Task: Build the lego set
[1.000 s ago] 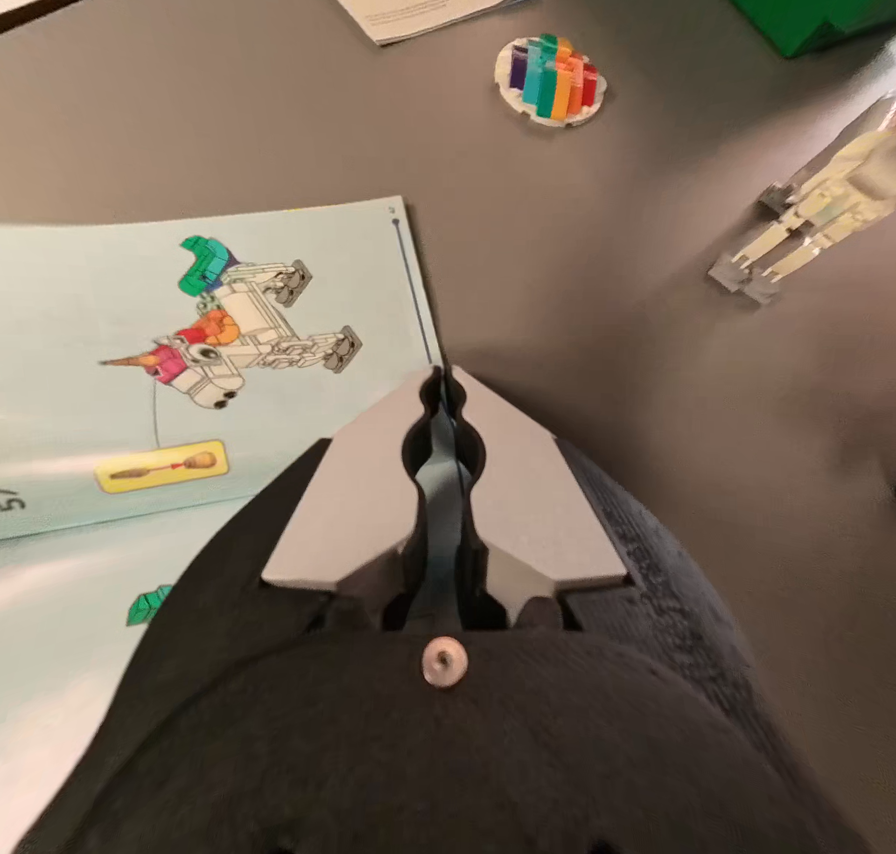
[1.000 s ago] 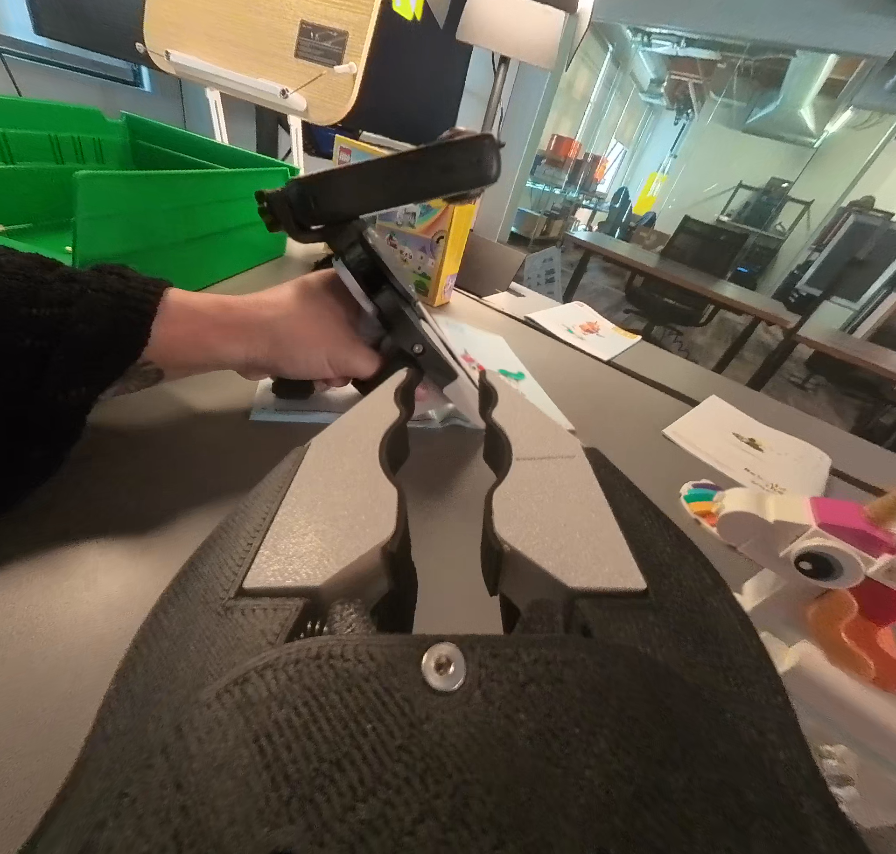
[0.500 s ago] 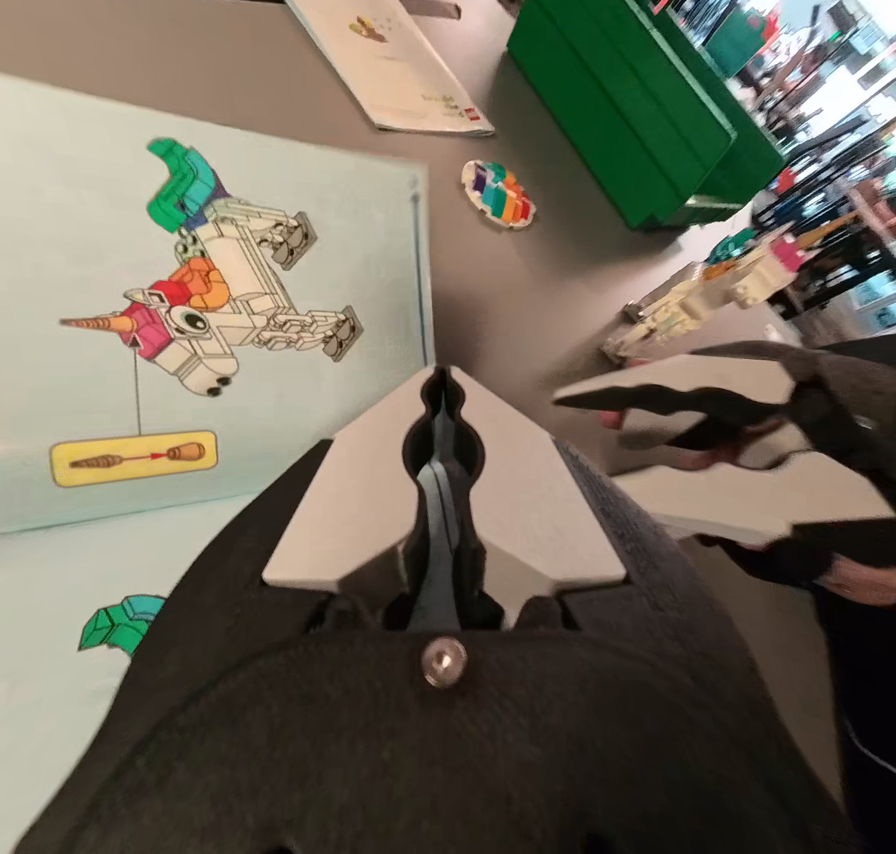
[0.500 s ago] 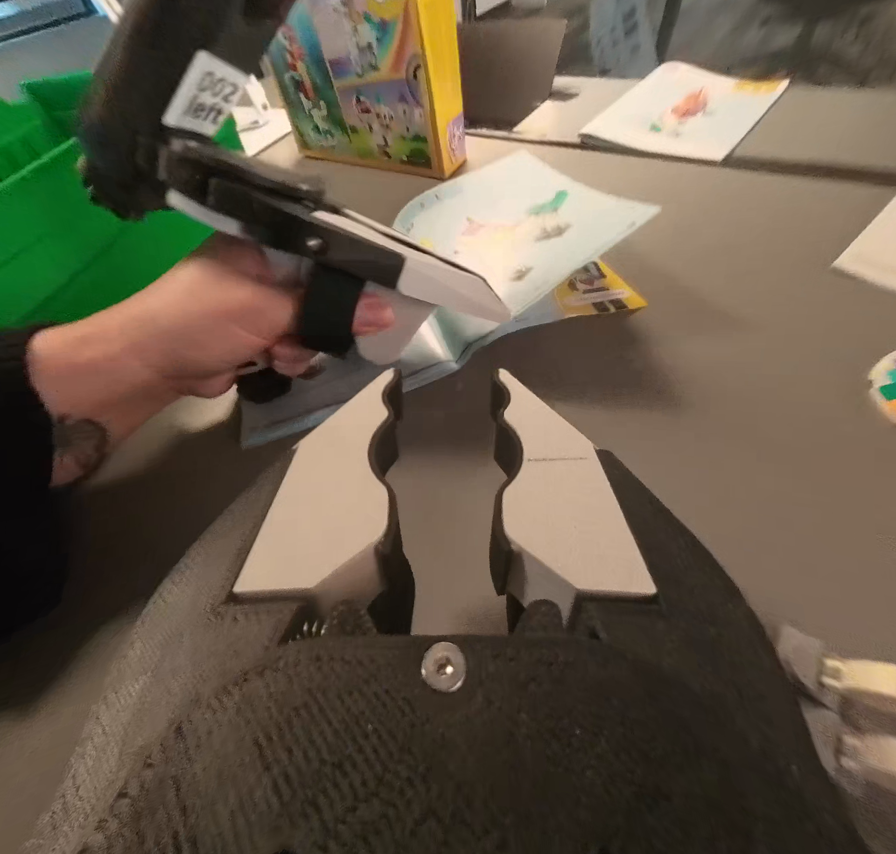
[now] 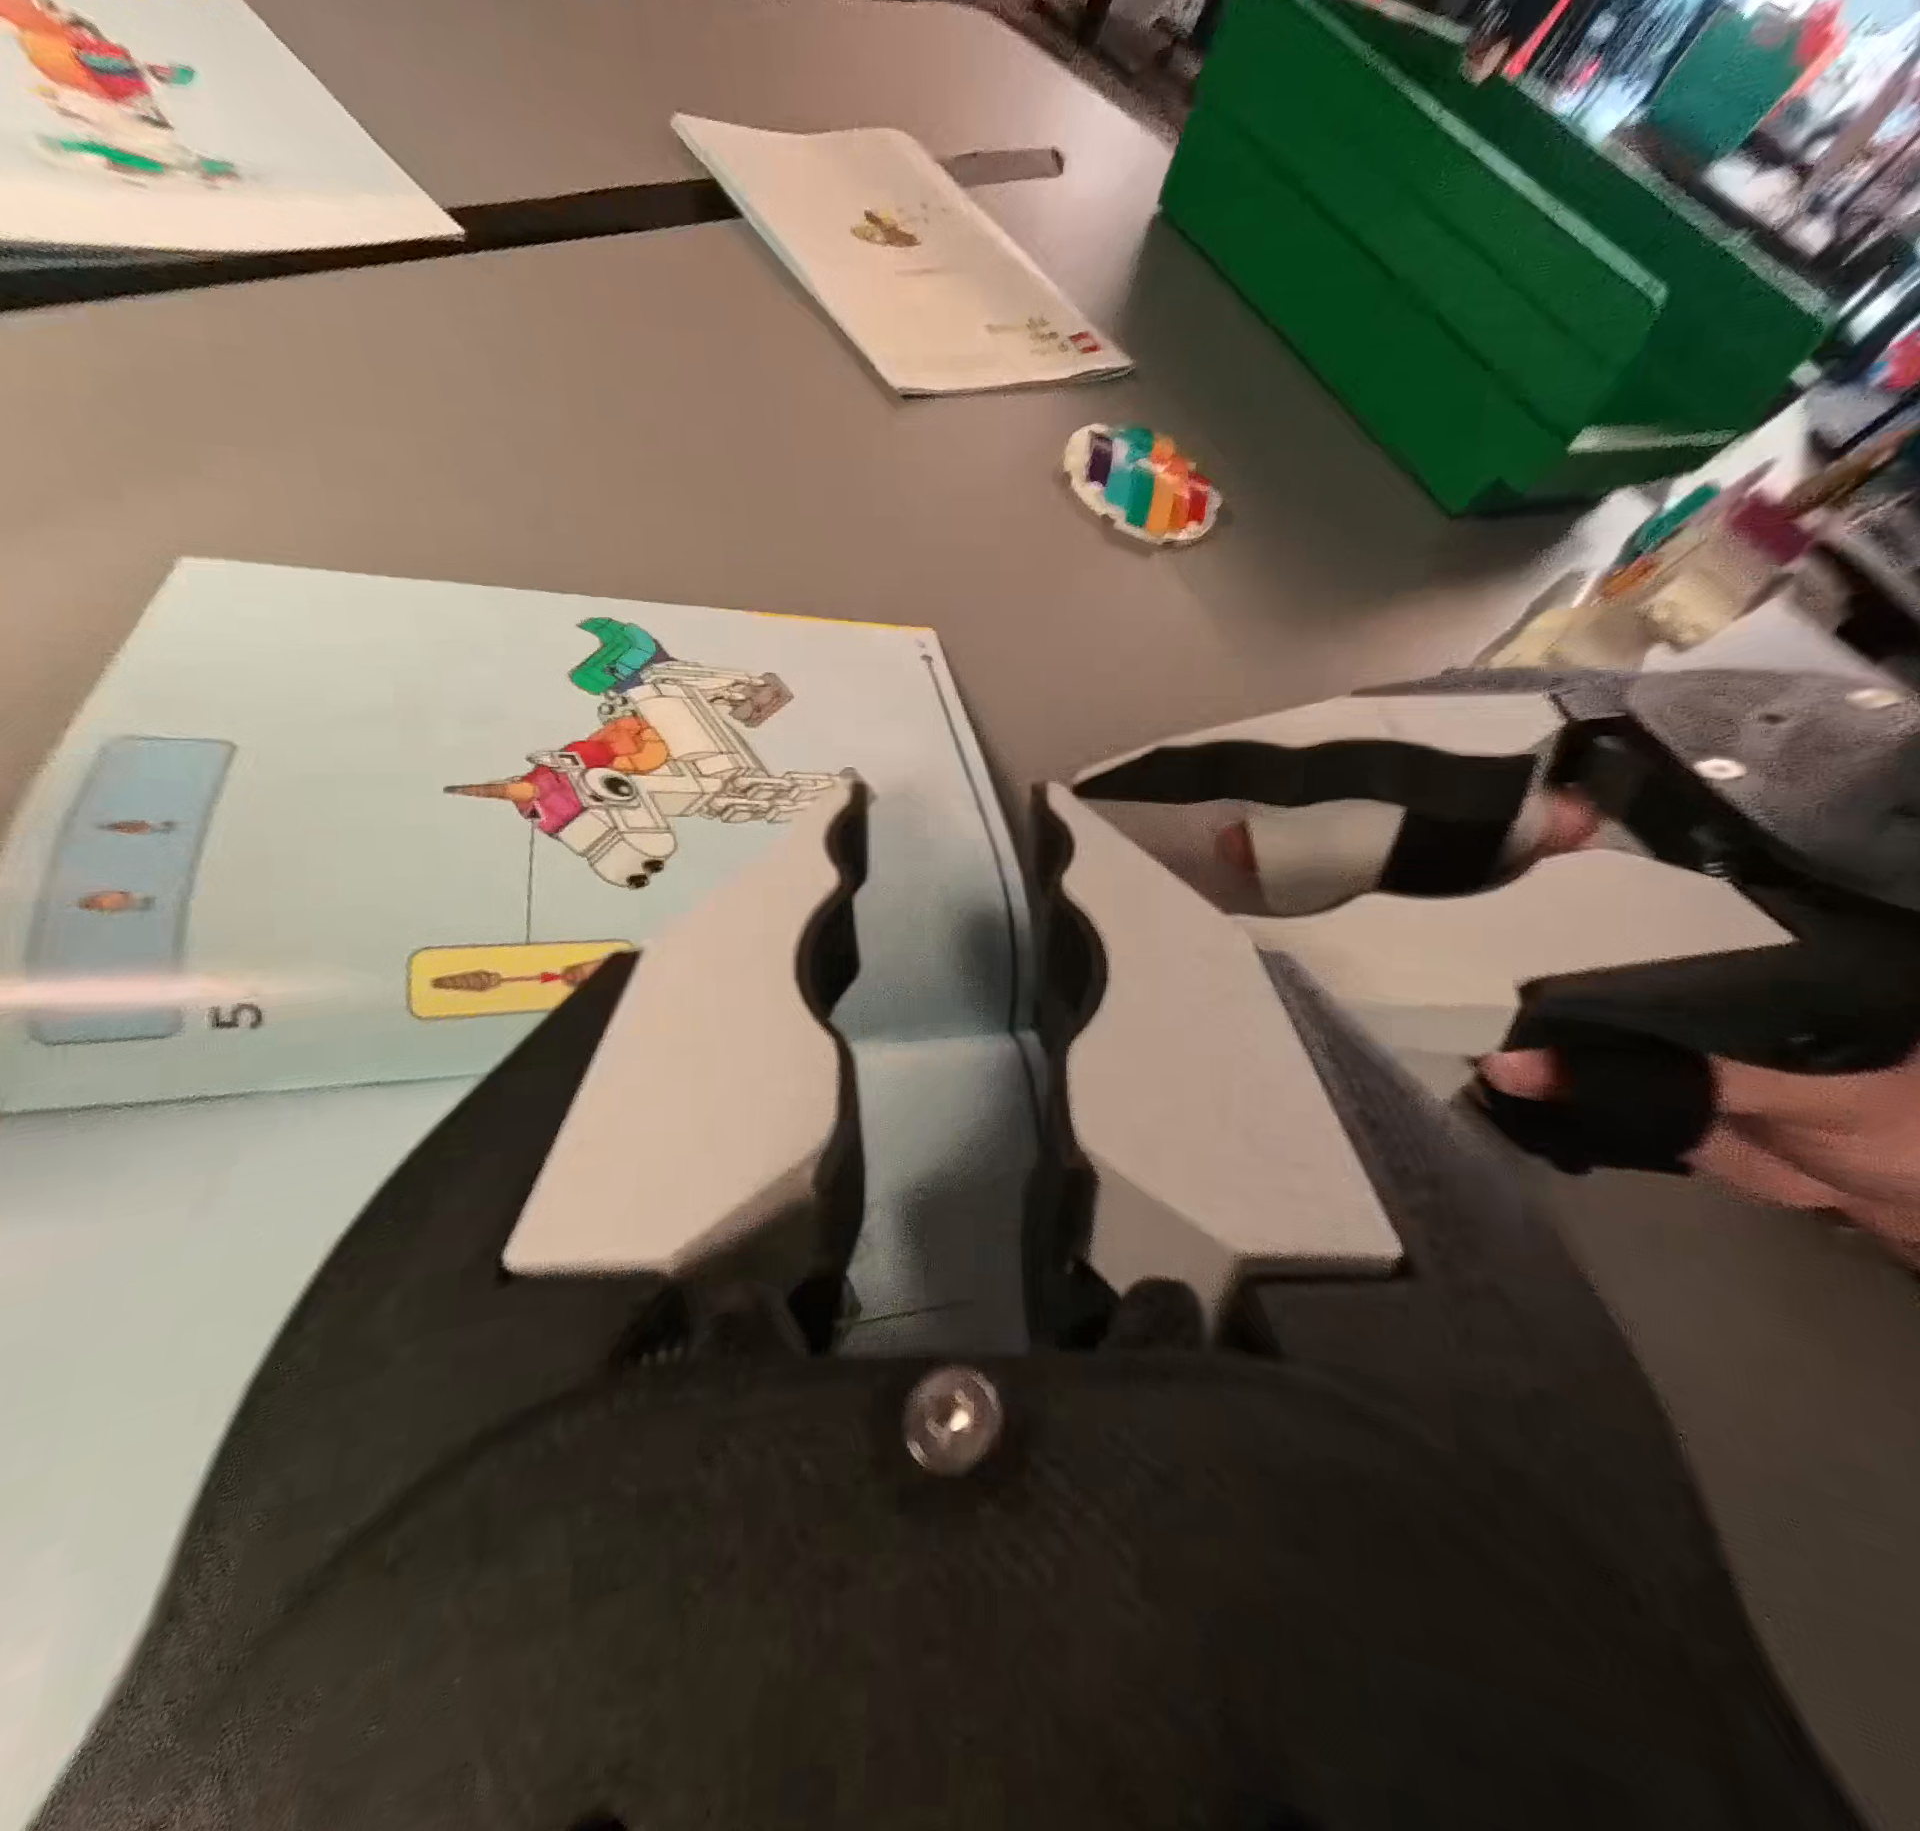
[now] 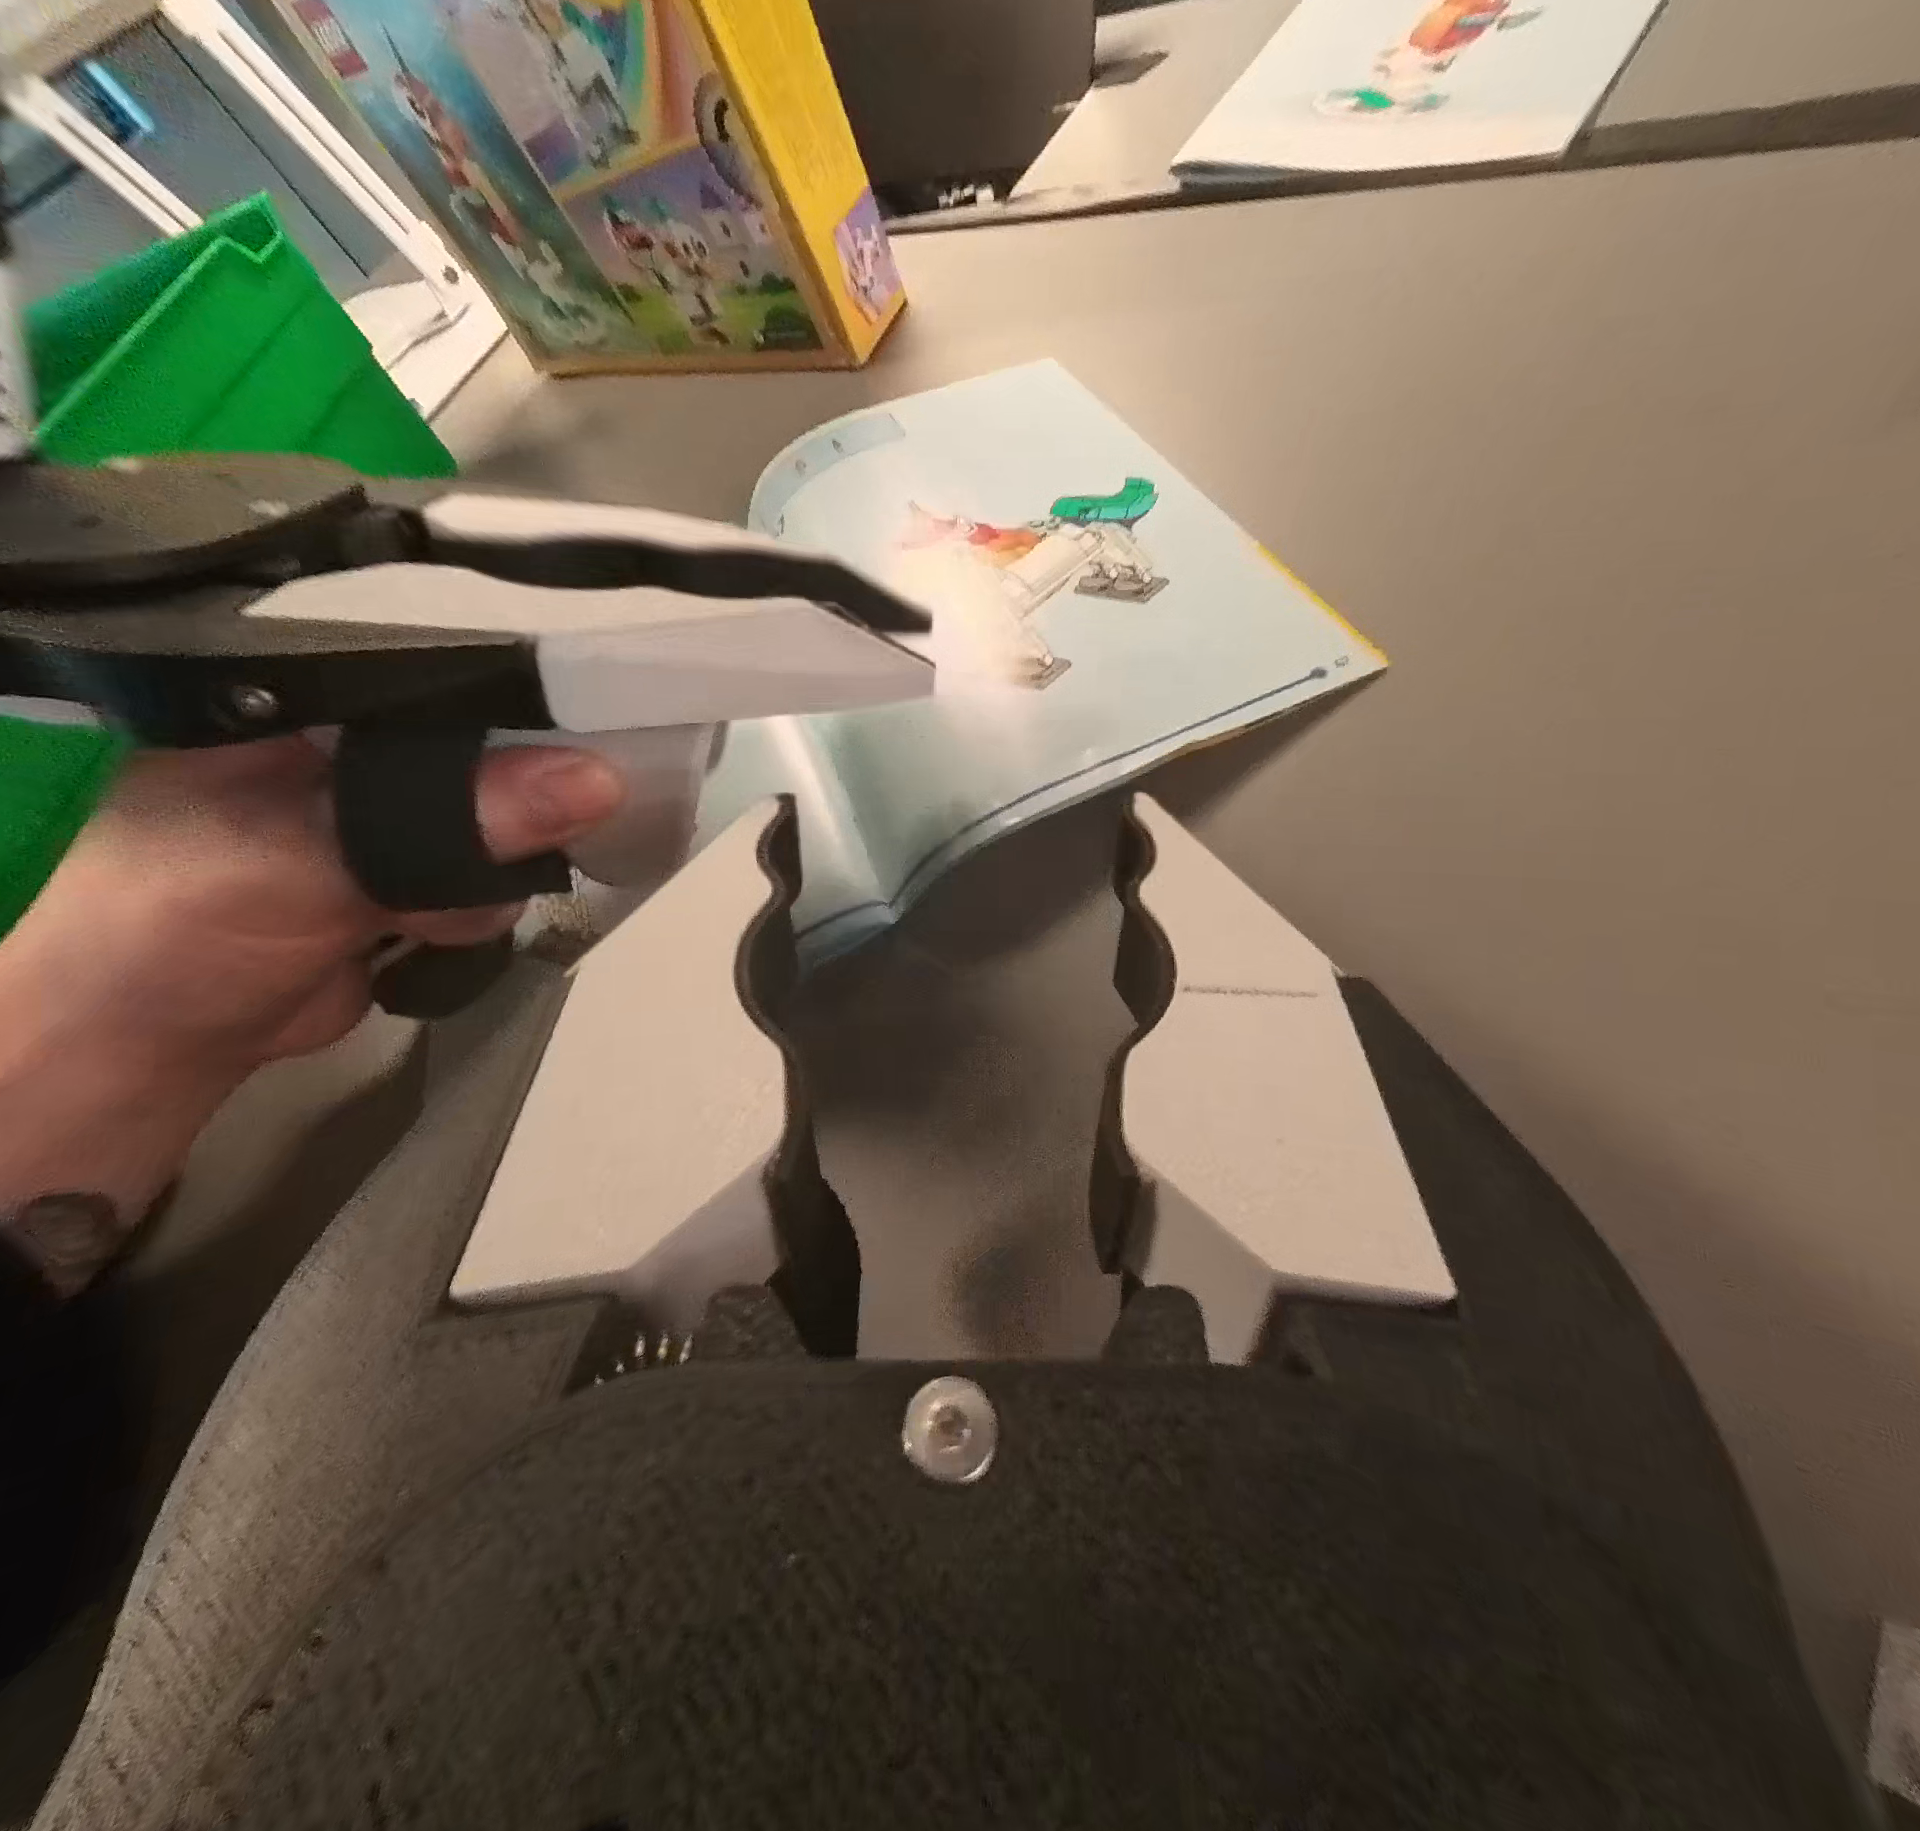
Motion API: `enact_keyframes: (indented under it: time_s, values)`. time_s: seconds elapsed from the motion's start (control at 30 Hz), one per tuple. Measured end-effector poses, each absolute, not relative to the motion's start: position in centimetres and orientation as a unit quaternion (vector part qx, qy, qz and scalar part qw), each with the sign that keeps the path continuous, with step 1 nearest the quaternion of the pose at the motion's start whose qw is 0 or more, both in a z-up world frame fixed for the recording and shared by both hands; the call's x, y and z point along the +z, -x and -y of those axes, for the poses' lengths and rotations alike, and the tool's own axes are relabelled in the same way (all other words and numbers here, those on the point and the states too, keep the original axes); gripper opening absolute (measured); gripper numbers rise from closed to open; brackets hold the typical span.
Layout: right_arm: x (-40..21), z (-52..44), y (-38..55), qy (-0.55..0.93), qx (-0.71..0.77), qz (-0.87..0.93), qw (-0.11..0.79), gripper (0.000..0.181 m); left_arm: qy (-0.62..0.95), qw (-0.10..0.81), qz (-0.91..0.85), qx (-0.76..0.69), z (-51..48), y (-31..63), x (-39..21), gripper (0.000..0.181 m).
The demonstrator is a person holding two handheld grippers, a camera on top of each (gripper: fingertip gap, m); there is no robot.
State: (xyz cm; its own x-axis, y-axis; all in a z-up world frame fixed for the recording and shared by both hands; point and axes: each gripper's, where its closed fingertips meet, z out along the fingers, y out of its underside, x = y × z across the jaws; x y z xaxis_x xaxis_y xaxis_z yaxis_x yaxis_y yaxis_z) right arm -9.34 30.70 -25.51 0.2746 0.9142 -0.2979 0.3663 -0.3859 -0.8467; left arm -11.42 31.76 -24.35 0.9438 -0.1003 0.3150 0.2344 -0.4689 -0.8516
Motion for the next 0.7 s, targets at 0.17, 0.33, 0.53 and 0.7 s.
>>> enact_keyframes:
  time_s: [0.17, 0.33, 0.53, 0.7]
  values:
    - [-24.9, -29.4, 7.8, 0.69, 0.387, 0.486, 0.373, 0.063, 0.873, 0.48, -0.011, -0.085, -31.9, 11.0, -26.0, 0.063]
    - [-24.0, -28.7, 6.7, 0.65, 0.355, 0.52, 0.426, 0.063, 0.895, 0.441, -0.067, 0.004, -32.0, 11.2, -27.7, 0.073]
    - [-23.7, -28.4, 6.4, 0.641, 0.357, 0.523, 0.435, 0.062, 0.904, 0.424, -0.056, -0.001, -31.8, 11.3, -28.4, 0.05]
    - [-24.1, -28.3, 6.9, 0.652, 0.374, 0.518, 0.407, 0.062, 0.903, 0.427, -0.029, -0.045, -31.7, 11.4, -28.3, 0.034]
